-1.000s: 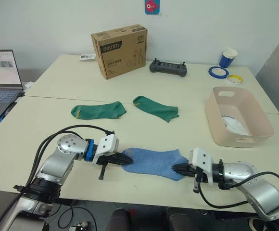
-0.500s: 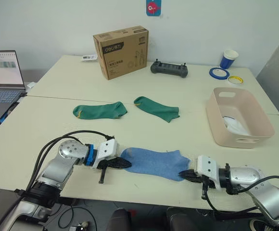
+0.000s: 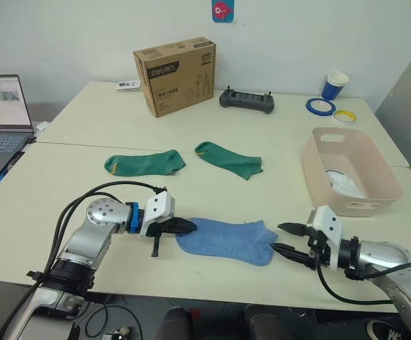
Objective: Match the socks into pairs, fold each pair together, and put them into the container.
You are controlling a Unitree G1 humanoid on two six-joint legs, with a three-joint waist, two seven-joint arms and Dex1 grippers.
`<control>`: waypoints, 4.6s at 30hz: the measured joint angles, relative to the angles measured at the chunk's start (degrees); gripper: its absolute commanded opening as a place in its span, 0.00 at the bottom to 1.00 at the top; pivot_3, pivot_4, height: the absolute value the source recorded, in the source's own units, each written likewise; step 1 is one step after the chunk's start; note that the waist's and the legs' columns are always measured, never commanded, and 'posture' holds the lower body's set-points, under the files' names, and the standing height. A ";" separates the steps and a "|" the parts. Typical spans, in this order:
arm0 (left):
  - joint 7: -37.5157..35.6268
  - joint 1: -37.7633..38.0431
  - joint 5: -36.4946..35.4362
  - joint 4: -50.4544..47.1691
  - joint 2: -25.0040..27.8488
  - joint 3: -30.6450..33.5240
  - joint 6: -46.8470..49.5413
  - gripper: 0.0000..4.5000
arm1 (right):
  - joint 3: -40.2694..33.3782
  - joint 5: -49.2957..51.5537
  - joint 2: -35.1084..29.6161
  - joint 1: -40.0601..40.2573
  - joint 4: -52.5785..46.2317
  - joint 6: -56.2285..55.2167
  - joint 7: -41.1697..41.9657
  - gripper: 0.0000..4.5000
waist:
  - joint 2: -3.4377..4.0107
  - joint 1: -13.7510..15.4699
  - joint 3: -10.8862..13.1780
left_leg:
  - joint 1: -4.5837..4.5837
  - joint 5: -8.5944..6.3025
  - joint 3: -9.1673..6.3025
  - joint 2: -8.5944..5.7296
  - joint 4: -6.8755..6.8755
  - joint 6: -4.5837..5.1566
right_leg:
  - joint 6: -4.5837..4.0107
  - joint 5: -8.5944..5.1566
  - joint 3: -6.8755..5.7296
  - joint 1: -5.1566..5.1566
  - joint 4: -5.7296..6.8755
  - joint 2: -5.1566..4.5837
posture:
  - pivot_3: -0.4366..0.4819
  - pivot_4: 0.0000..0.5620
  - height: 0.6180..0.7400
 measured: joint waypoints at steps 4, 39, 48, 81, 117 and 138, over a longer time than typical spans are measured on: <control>-0.42 -0.57 -0.99 0.05 0.01 0.42 0.48 0.00 | 2.39 -2.55 0.24 -1.04 0.11 -3.10 0.34 0.27 | 0.00 0.02 0.00 | -0.02 0.00 0.02 -0.01 0.01 0.00 | 0.00 0.00 0.01 0.00 -0.02 -0.01 | 0.48 0.27 1.00; -1.88 -1.87 -2.19 -0.29 -0.67 1.90 -0.68 0.04 | -3.73 4.28 1.37 -0.18 0.50 11.42 -1.57 0.37 | 0.04 0.15 -0.09 | -0.03 0.00 -0.01 -0.01 -0.01 0.00 | -0.01 0.03 0.00 0.03 -0.02 -0.02 | 0.48 0.27 1.00; -3.69 2.39 -6.26 -10.54 0.60 2.87 2.66 0.64 | -3.31 7.78 5.21 -3.13 -0.15 22.66 -8.39 0.92 | 0.06 -0.29 -0.08 | 0.03 0.01 0.01 0.00 0.02 0.00 | -0.12 0.02 0.06 0.02 0.00 -0.01 | 0.48 0.27 1.00; -1.33 -3.28 -2.65 -7.64 -4.38 -2.71 3.27 0.42 | 0.81 10.61 -5.16 -13.66 16.17 18.38 8.34 0.00 | 0.04 -0.23 -0.05 | -0.03 0.00 0.03 -0.01 -0.01 0.01 | 0.00 0.03 0.04 0.00 -0.06 0.02 | 0.48 0.27 1.00; 1.59 -2.81 7.75 0.37 -6.55 -8.31 -2.78 0.00 | -8.92 22.62 2.70 -6.91 7.64 36.45 -4.01 0.87 | 0.14 -0.02 -0.16 | 0.00 0.00 -0.01 -0.03 0.01 0.01 | 0.03 0.05 0.04 0.06 -0.05 0.00 | 0.48 0.27 1.00; 1.38 -3.09 7.40 0.30 -6.63 -8.28 -1.59 0.00 | -13.69 29.58 3.85 -8.88 8.98 39.98 -9.43 0.00 | 0.14 -0.04 -0.16 | -0.01 0.00 -0.01 -0.03 -0.01 0.01 | 0.03 0.05 0.04 0.05 -0.06 0.00 | 0.48 0.27 1.00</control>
